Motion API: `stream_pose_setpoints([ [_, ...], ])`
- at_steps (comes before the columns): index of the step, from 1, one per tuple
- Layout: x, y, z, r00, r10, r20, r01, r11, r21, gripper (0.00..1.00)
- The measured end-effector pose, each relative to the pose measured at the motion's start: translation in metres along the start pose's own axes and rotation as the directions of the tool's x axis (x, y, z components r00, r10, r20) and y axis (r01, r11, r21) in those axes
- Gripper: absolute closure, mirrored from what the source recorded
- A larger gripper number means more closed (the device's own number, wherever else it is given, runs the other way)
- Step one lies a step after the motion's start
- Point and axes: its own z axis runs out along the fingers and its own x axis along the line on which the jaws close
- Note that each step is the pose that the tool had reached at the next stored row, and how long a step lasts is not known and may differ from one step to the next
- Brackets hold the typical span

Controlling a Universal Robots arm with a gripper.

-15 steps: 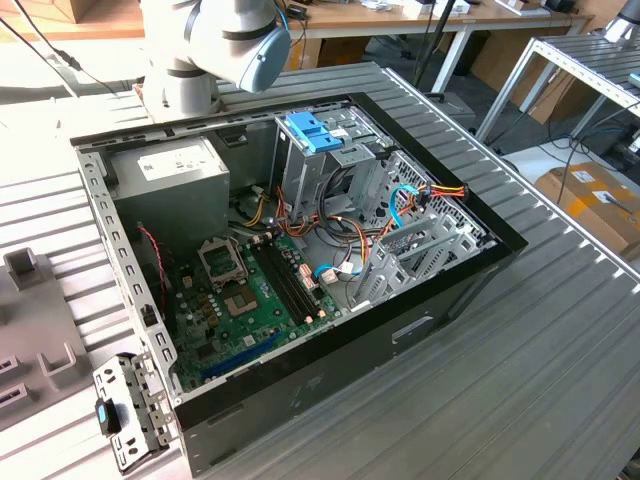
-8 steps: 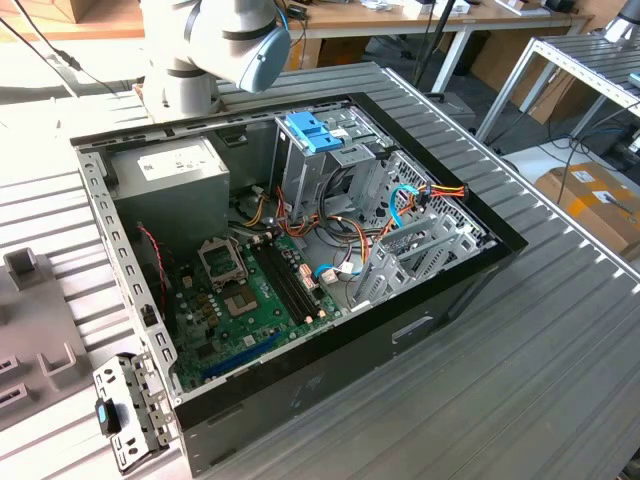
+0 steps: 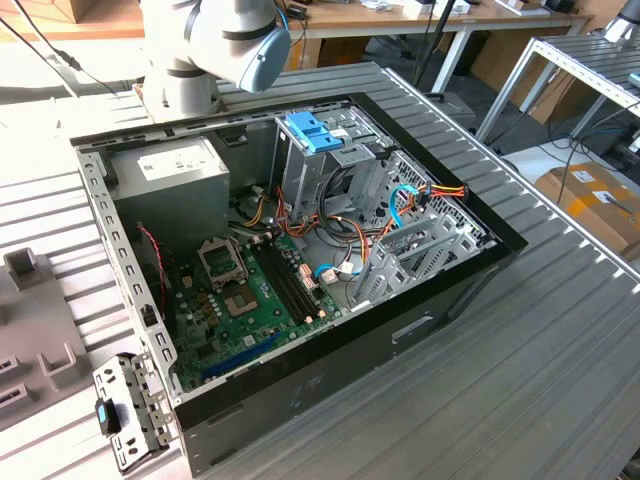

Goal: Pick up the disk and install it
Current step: 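Pick up the disk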

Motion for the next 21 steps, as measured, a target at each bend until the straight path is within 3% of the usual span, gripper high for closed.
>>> stream_pose_setpoints([
  [21, 0.0, 0.0, 0.0, 0.9969, -0.078, -0.0034, 0.078, 0.9969, -0.0021, 0.89],
])
